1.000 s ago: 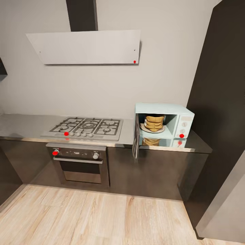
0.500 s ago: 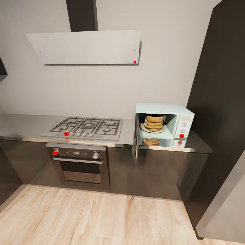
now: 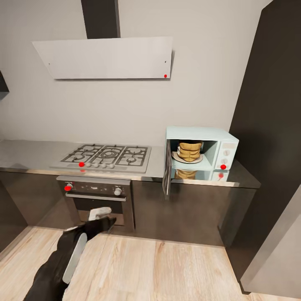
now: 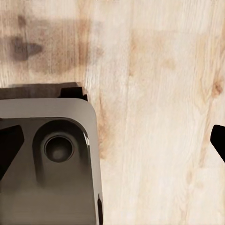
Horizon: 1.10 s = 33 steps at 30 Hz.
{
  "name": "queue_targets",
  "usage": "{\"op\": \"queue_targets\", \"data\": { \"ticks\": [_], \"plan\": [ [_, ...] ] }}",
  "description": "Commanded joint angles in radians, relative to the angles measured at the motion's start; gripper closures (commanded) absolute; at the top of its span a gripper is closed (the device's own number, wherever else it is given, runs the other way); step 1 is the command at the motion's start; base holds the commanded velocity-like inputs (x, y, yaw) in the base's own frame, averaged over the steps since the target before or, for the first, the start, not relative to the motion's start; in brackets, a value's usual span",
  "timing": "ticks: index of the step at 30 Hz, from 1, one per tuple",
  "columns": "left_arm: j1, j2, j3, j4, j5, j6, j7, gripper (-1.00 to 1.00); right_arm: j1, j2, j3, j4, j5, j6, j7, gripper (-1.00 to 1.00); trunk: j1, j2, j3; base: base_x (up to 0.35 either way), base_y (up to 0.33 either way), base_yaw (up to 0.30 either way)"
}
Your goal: In the kitchen, take the popcorn bag from the countertop, put it into the microwave, and heat it until the popcorn is cooked so the cooked popcorn ends up inside the bag.
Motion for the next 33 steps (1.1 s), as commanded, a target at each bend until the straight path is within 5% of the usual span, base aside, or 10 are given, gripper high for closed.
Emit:
{"op": "queue_targets", "data": {
  "ticks": [1,4,7,11,20,24,28,33],
  "plan": [
    [-0.038,-0.007,0.001,-0.001,0.001,0.008,0.001,-1.0,-0.002,0.0,-0.002,0.003,0.0,-0.007,-0.001,-1.0,0.0,-0.001,-0.001,0.0,0.0,0.0],
    [-0.145,-0.036,-0.001,-0.01,-0.007,0.012,0.002,-1.0,-0.002,0.0,-0.002,0.003,0.0,-0.007,-0.001,-1.0,0.0,-0.001,-0.001,0.0,0.0,0.0],
    [-0.194,-0.064,-0.005,-0.02,-0.005,0.007,-0.003,-1.0,-0.002,0.0,-0.002,0.003,0.0,0.001,-0.001,-1.0,0.0,-0.001,-0.001,0.0,0.0,0.0],
    [-0.2,-0.097,-0.011,-0.021,-0.008,-0.002,-0.009,-1.0,-0.002,0.0,-0.002,0.003,0.0,0.003,-0.001,-1.0,0.0,-0.001,-0.001,0.0,0.0,0.0],
    [-0.202,-0.101,-0.014,-0.03,-0.013,-0.016,-0.01,-1.0,-0.001,-0.001,-0.006,0.004,-0.011,-0.003,-0.002,-1.0,0.0,-0.001,-0.001,0.0,0.0,-0.004],
    [-0.202,-0.104,-0.04,-0.037,-0.019,-0.043,0.001,-1.0,-0.002,0.0,-0.007,0.004,-0.052,0.0,-0.004,-1.0,0.0,-0.001,0.002,0.0,0.0,-0.136],
    [-0.202,-0.111,-0.095,-0.038,-0.066,-0.048,0.07,-1.0,-0.001,0.0,-0.006,0.004,-0.058,0.003,-0.005,-1.0,0.0,-0.001,0.007,0.0,0.0,-0.203],
    [-0.202,-0.122,-0.105,-0.039,-0.079,-0.048,0.171,-1.0,-0.001,-0.001,-0.006,0.004,-0.057,0.005,-0.007,-1.0,0.0,-0.001,0.011,0.0,0.0,-0.145]
  ]
}}
